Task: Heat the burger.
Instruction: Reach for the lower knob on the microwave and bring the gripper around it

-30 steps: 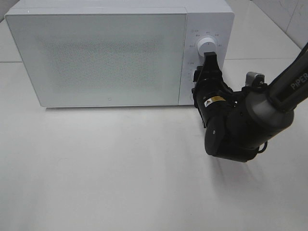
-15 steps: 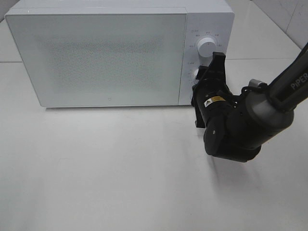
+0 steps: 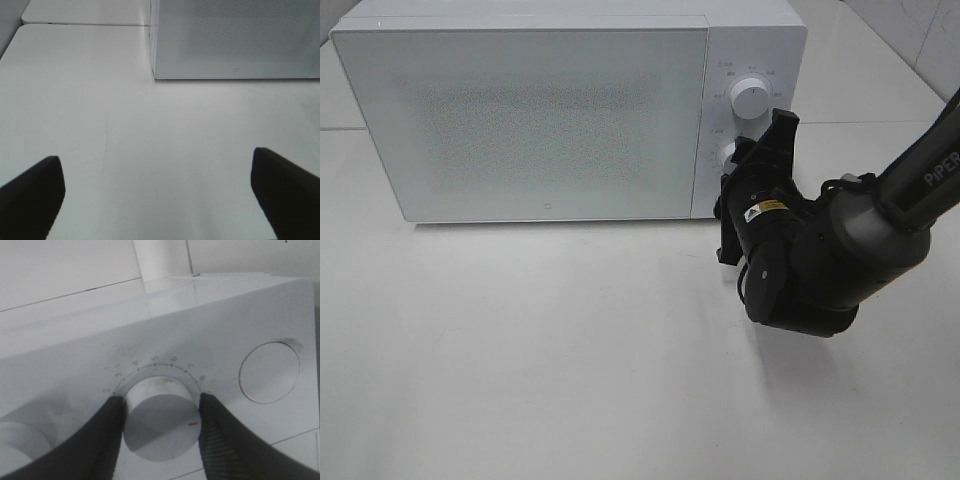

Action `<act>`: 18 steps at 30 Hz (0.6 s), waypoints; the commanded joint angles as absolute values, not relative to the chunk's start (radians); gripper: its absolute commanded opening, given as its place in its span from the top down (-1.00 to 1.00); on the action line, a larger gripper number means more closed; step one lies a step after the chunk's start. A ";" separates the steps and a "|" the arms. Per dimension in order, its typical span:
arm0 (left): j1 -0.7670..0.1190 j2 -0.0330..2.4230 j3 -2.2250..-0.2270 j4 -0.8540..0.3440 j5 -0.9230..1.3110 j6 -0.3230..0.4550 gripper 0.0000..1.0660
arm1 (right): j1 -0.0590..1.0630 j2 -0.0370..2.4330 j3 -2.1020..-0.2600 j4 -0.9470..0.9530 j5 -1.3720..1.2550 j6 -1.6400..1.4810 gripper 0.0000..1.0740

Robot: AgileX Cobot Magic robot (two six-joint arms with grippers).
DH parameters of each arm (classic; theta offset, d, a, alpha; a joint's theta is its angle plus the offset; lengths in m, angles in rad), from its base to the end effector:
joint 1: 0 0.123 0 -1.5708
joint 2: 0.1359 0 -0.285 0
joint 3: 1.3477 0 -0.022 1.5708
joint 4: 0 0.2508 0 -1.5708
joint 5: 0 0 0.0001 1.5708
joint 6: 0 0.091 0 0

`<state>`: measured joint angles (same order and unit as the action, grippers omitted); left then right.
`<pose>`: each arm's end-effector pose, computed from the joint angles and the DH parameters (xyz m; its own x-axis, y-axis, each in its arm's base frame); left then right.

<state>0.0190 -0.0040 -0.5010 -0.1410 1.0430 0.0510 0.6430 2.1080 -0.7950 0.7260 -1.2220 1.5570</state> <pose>-0.0051 -0.0112 0.2796 -0.4334 -0.0285 -0.9007 0.0818 0.9941 -0.0708 0.3173 0.1668 0.1095 0.0506 0.9762 0.2111 0.0749 -0.2145 0.9739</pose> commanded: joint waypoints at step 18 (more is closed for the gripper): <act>0.022 -0.032 -0.498 -0.144 1.032 0.046 -0.78 | 0.654 2.101 -0.817 0.631 -1.358 1.622 0.75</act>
<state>0.0190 -0.0040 -0.5010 -0.1410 1.0430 0.0510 0.6430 2.1080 -0.7950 0.7300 -1.2210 1.6440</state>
